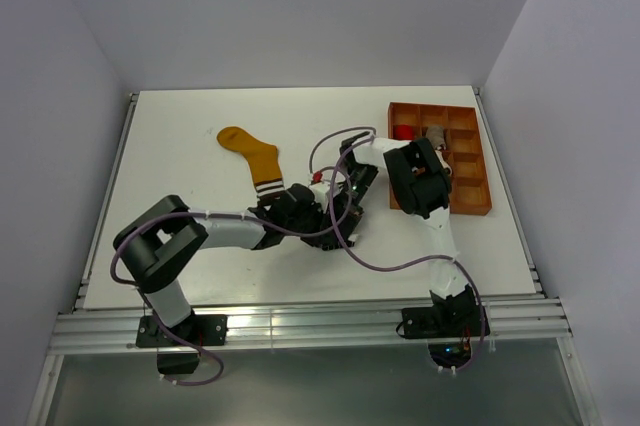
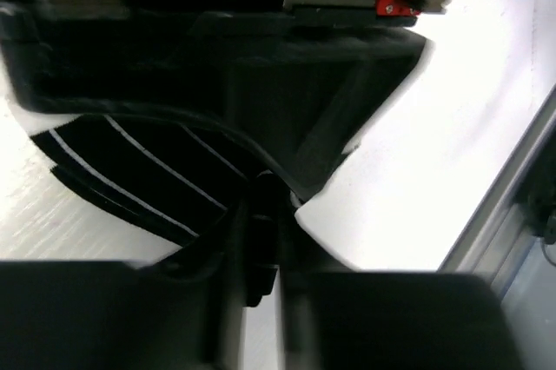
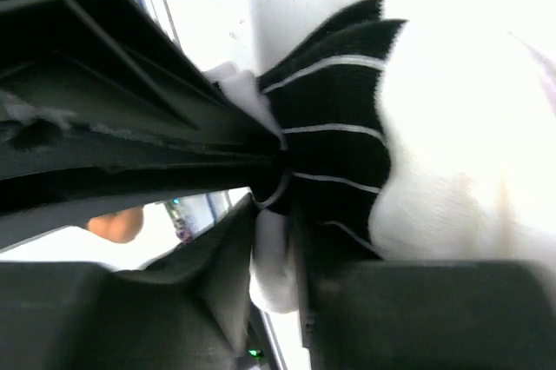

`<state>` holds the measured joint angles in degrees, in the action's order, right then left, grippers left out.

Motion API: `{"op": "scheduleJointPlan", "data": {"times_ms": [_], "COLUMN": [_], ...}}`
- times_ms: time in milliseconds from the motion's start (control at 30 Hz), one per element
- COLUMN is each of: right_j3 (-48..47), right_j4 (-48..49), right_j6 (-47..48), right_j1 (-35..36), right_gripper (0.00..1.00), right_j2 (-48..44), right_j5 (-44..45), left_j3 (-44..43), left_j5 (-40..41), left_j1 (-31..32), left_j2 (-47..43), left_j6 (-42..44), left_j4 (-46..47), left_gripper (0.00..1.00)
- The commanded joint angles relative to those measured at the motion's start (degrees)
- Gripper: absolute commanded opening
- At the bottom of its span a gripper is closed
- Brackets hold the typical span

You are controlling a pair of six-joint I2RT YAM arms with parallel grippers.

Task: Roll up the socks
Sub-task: Roll the sock at the center of the board.

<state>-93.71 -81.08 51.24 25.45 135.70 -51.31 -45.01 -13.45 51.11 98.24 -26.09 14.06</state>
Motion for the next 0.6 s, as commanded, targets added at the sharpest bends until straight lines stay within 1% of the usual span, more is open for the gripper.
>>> {"op": "scheduleJointPlan", "data": {"times_ms": [0,33,67,133,267,367,500,567], "right_j3": [3.2,4.7,5.5,7.5,10.9,14.1,18.3,20.4], "right_j4": [7.2,8.9,9.6,11.2,14.9,19.5,29.7,32.1], "right_j6": [-0.8,-1.1,-1.5,-1.5,-3.2,-5.6,-10.8,-12.6], "right_j1": [-0.7,-0.7,-0.7,-0.9,-1.9,-3.7,-6.6,-8.0], "right_gripper": [0.35,0.38,0.4,0.44,0.48,0.5,0.52,0.54], "right_j2": [-2.4,-3.2,-4.8,-6.2,-10.3,-13.9,-21.1,-23.6], "right_j5": [5.5,5.5,5.4,4.8,3.8,3.8,5.5,6.2], "left_j3": [0.5,0.9,1.1,1.6,2.6,1.3,0.5,0.0], "left_j5": [-2.1,-4.3,-4.6,-5.7,-8.8,-9.0,-11.9,-13.2], "left_j1": [-1.2,-1.4,-1.7,-2.2,-4.1,-5.1,-7.0,-8.1], "left_j2": [3.4,4.0,4.4,6.3,9.0,10.0,10.2,11.1], "left_j6": [-3.4,-4.5,-5.3,-7.0,-9.6,-10.6,-13.5,-14.3], "left_j4": [0.0,0.3,0.9,1.0,1.5,-2.1,-5.4,-8.2], "left_gripper": [0.12,0.08,0.0,0.0,0.0,0.0,0.0,0.0]}}
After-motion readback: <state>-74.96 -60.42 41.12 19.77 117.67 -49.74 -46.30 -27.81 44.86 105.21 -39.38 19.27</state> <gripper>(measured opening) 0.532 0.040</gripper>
